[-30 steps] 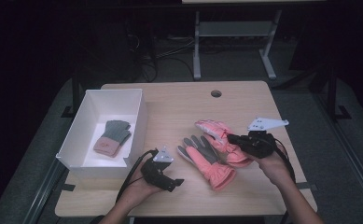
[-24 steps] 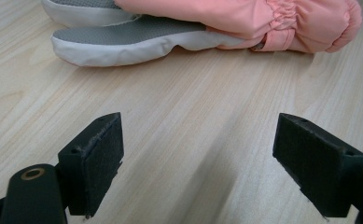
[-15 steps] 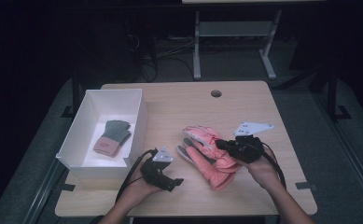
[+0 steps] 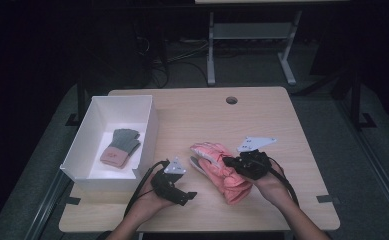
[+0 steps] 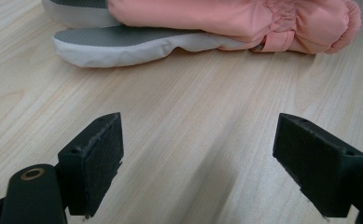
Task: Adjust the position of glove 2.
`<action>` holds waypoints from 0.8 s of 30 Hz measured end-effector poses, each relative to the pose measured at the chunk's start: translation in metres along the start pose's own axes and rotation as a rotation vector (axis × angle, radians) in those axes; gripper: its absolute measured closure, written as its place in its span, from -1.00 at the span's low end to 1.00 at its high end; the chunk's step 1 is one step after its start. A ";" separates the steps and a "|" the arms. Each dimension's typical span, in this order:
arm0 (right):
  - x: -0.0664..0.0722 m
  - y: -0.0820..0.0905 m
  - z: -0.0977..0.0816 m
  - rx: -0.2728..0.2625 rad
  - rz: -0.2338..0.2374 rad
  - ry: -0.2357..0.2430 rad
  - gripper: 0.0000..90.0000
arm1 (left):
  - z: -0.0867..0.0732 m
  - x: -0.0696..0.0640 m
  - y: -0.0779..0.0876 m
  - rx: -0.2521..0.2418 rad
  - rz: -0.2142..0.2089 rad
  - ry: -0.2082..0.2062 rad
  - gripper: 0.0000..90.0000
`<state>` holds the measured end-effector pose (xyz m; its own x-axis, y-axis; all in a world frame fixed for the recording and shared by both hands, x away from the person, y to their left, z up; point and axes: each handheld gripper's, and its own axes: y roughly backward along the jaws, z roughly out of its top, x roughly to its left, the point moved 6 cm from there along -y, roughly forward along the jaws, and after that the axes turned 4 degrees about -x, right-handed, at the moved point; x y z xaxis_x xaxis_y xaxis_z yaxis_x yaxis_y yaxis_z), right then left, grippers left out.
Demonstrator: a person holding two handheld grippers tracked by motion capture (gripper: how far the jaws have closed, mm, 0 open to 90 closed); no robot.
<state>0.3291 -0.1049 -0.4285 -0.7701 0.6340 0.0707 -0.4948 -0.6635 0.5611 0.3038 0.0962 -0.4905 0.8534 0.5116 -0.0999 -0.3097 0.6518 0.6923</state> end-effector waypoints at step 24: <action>-0.001 0.001 -0.004 -0.013 0.018 0.019 0.35 | 0.006 -0.002 0.005 -0.027 -0.057 0.051 0.26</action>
<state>0.3282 -0.1078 -0.4315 -0.7861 0.6146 0.0652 -0.4860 -0.6799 0.5491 0.3033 0.0945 -0.4825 0.8479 0.5003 -0.1756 -0.2724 0.6951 0.6653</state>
